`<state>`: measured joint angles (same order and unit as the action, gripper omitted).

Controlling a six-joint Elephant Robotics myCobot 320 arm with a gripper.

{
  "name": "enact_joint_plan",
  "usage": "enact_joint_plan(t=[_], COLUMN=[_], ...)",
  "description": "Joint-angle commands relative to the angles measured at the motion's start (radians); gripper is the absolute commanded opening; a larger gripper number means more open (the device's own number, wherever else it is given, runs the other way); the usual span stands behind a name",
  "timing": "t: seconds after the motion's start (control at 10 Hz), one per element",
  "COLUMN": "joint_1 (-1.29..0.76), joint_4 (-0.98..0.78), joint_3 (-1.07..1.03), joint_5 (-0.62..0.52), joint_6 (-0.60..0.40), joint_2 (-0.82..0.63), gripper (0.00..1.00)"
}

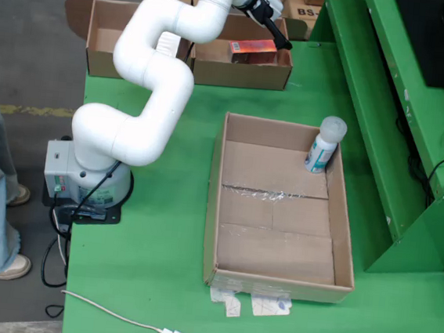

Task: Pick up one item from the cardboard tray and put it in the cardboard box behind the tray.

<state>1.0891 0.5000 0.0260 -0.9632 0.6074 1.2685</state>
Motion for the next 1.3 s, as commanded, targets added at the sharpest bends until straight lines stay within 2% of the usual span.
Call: enact_joint_plan(t=[0.0, 0.2, 0.3, 0.4, 0.6, 0.7, 0.8, 0.9, 1.0, 1.1, 1.2], joint_1=[-0.204, -0.333, -0.333, -0.415, -0.415, -0.482, -0.482, -0.528, -0.554, -0.576, -0.576], joint_4=[-0.525, -0.835, -0.835, -1.028, -1.028, -1.223, -1.223, -1.293, -1.136, -1.070, -1.070], joint_3=[-0.026, -0.026, -0.026, -0.026, -0.026, -0.026, -0.026, 0.214, 0.569, 0.735, 0.735], joint_5=[-0.389, -0.527, -0.527, -0.579, -0.579, -0.611, -0.611, -0.632, -0.635, -0.636, -0.636], joint_6=[0.259, 0.276, 0.276, 0.268, 0.268, 0.259, 0.259, 0.268, 0.274, 0.276, 0.276], joint_2=[-0.278, -0.377, -0.377, -0.432, -0.432, -0.496, -0.496, -0.676, -0.872, -0.972, -0.972], gripper=[1.00, 1.00, 1.00, 1.00, 1.00, 1.00, 1.00, 1.00, 1.00, 1.00, 1.00])
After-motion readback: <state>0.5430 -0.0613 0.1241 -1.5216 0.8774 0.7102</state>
